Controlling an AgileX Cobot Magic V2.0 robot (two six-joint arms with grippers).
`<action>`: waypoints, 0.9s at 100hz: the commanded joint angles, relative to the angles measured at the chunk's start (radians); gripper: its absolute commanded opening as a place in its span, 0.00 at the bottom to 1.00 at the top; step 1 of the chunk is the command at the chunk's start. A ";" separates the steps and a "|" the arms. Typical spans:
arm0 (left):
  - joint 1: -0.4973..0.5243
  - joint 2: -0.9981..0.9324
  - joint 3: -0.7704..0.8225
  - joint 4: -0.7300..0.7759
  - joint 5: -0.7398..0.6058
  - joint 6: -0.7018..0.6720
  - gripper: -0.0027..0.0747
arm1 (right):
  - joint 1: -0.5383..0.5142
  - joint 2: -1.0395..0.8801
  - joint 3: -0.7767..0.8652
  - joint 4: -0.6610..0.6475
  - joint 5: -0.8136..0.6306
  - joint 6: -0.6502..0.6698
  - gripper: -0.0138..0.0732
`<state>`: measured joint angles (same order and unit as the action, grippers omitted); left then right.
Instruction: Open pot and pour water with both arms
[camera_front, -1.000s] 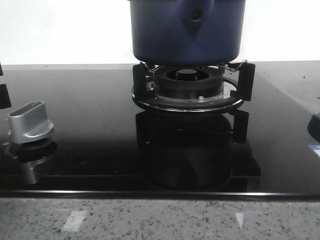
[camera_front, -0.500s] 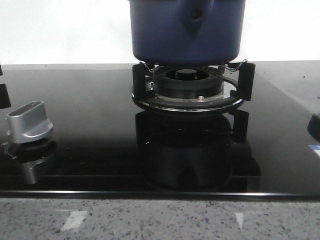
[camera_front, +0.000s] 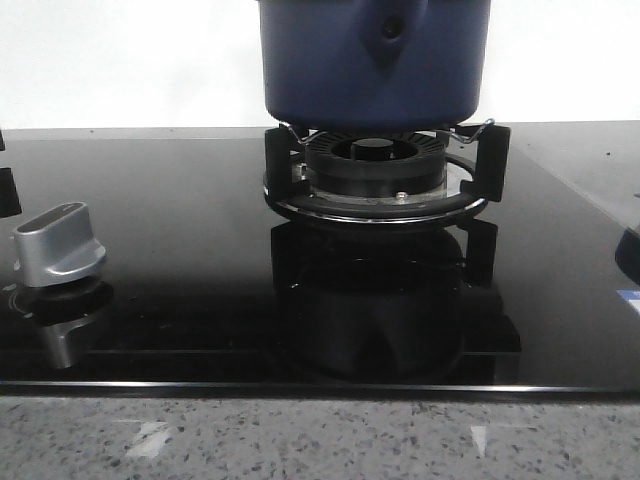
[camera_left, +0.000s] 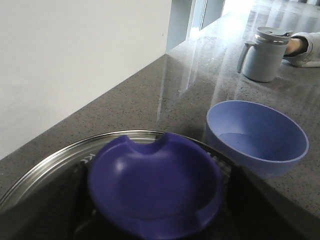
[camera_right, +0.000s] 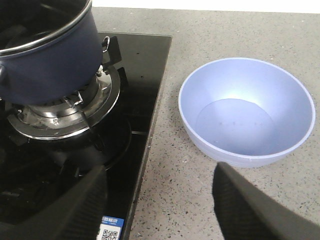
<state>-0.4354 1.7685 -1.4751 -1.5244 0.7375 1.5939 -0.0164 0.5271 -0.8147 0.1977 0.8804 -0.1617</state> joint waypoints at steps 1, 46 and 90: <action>-0.010 -0.036 -0.038 -0.058 0.009 0.003 0.70 | 0.001 0.012 -0.036 -0.001 -0.058 -0.011 0.64; -0.010 -0.029 -0.038 -0.058 0.009 0.063 0.47 | 0.001 0.012 -0.036 -0.001 -0.058 -0.011 0.64; -0.008 -0.049 -0.038 -0.103 0.009 0.063 0.32 | 0.001 0.018 -0.036 -0.072 -0.055 -0.009 0.64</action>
<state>-0.4377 1.7876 -1.4771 -1.5341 0.7357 1.6612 -0.0164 0.5271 -0.8147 0.1553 0.8820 -0.1635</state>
